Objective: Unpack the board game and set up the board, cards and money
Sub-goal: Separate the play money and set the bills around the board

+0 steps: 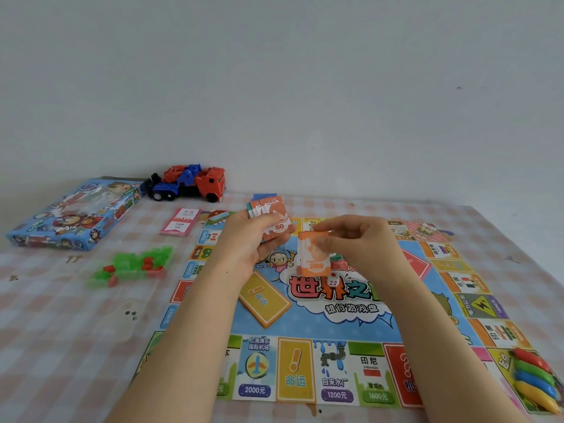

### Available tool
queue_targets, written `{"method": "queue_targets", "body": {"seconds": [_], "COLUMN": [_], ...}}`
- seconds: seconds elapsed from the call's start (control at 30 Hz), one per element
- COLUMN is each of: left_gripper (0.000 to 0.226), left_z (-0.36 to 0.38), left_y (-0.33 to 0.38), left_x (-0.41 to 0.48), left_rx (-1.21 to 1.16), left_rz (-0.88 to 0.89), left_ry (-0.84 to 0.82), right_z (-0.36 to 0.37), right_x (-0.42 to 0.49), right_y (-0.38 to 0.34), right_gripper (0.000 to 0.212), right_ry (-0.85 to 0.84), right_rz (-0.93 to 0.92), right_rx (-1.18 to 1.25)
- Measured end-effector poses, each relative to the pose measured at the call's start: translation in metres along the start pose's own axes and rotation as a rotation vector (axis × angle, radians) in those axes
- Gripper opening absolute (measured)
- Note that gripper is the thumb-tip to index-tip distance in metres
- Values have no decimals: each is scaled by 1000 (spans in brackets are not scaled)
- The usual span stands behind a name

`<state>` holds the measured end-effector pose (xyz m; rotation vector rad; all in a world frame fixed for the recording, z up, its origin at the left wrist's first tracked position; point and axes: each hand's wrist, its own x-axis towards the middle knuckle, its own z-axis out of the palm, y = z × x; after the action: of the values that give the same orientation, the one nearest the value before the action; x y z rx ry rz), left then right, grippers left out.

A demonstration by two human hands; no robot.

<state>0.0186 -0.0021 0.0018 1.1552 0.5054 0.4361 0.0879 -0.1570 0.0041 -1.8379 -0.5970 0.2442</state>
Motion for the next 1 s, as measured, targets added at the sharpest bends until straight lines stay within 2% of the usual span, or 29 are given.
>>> {"method": "queue_targets", "body": {"seconds": [0.17,0.33,0.47,0.57,0.7,0.87,1.0], "left_gripper": [14,12,17,9,11,22,20], "left_z": [0,2,9,13,17,15,13], "left_y": [0,0,-2,-3,-6,-5,-6], "left_x": [-1,-3,-8,-11,-13,-13,-12], "left_rx": [8,23,101,104,163,189,179], "left_rz": [-5,-5,-46,-94,-128,-113,-88], "left_ry": [-17,-45,-134,-193,-289,-246,-215], "right_z": [-14,-29,-24,-19,-13,-11,-11], "right_x": [-7,-5,-6,-4,-2,-2,-1], "right_y": [-6,-3,-3,-1,1,2,3], "right_gripper": [15,15,15,15,14,14,16], "right_ry": [-52,53,49,93,134,146,101], "right_rz": [42,41,28,23,14,17,64], "right_rx": [101,120,194,232,254,253,264]}}
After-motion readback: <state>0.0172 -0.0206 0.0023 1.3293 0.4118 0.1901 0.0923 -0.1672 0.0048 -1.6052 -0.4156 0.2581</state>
